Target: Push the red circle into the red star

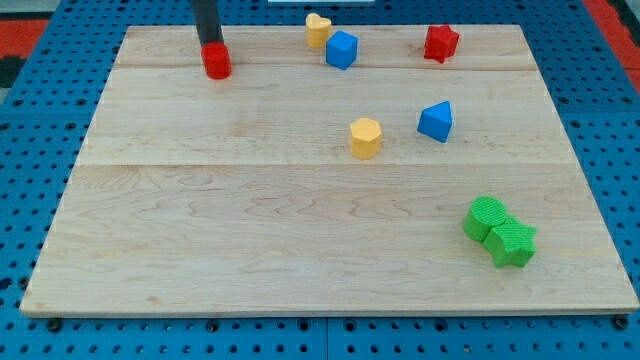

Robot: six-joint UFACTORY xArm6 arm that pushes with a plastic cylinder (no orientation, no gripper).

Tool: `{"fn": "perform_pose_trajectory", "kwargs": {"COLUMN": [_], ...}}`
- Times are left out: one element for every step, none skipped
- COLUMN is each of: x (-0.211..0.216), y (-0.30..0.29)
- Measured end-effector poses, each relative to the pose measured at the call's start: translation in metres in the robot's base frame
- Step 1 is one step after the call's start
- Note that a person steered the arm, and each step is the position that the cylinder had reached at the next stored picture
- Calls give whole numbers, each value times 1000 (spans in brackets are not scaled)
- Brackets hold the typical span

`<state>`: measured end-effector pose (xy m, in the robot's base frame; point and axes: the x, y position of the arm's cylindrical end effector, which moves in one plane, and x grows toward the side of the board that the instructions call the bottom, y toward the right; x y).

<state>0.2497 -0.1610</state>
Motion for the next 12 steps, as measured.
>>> {"fn": "perform_pose_trajectory", "kwargs": {"x": [-30,9,19,22,32,55,71,79,84,57,36,34], "y": [-28,-12,83,124,62,76,162,171,218,237,272,338]}}
